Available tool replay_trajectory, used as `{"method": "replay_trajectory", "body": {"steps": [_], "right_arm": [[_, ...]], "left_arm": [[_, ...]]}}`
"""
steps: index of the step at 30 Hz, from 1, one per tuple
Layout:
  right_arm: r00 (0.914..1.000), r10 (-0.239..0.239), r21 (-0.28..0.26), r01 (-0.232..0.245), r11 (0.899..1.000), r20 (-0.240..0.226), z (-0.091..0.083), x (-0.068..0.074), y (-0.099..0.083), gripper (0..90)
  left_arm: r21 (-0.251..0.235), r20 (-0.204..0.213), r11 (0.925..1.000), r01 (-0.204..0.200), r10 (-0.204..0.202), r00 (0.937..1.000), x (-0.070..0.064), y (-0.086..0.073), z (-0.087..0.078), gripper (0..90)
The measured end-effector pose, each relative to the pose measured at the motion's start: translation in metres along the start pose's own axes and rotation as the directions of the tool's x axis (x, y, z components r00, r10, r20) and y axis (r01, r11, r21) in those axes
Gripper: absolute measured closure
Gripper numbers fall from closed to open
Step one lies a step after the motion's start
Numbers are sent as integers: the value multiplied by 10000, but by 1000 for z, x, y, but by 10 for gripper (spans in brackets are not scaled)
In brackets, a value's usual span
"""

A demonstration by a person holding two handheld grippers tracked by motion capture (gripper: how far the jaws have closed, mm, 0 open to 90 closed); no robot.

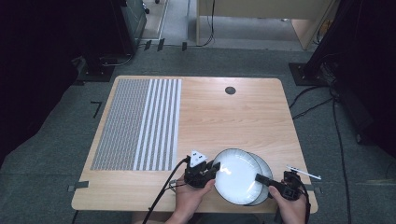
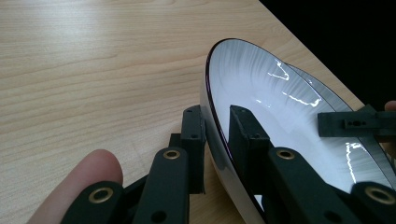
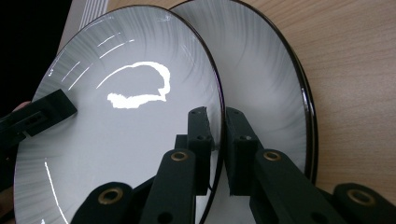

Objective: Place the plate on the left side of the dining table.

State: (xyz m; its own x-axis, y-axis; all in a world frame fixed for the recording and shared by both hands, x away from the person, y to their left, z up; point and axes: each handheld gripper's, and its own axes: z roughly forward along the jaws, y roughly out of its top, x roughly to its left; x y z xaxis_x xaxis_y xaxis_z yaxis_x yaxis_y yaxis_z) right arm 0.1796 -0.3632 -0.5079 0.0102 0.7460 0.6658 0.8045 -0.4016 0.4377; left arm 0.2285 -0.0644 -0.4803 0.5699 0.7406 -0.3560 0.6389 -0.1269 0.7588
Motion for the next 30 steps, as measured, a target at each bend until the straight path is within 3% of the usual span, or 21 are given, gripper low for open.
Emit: {"method": "replay_trajectory", "body": {"steps": [4, 5, 6, 14, 21, 24, 30], "right_arm": [[9993, 303, -175, -306, 9994, -199, 0, -1, -1, 849], [9951, 743, -227, -759, 9969, -647, -2, -4, 0, 865], [9932, 831, -284, -857, 9959, -816, -3, -5, 0, 866], [9929, 545, -543, -605, 9967, -1061, -6, 4, 1, 865], [9925, 625, -701, -701, 9951, -1054, -3, 11, 0, 863], [9922, 604, -796, -693, 9944, -1093, -2, 13, -1, 861], [9919, 487, -806, -584, 9950, -1175, -3, 20, 1, 858]], "left_arm": [[-76, 130, 9999, 76, -75, 9999, 2, 0, -2, 773], [-161, 371, 9994, 304, -297, 9989, 4, -1, -5, 777], [-185, 402, 9994, 288, -280, 9988, 4, -1, -6, 778], [-361, 638, 9972, 652, -628, 9960, 10, 2, -15, 797], [-482, 626, 9954, 827, -797, 9949, 14, 2, -18, 802], [-498, 772, 9928, 1086, -1046, 9915, 17, 2, -19, 807], [-614, 884, 9919, 1113, -1057, 9905, 22, 3, -26, 809]]}}
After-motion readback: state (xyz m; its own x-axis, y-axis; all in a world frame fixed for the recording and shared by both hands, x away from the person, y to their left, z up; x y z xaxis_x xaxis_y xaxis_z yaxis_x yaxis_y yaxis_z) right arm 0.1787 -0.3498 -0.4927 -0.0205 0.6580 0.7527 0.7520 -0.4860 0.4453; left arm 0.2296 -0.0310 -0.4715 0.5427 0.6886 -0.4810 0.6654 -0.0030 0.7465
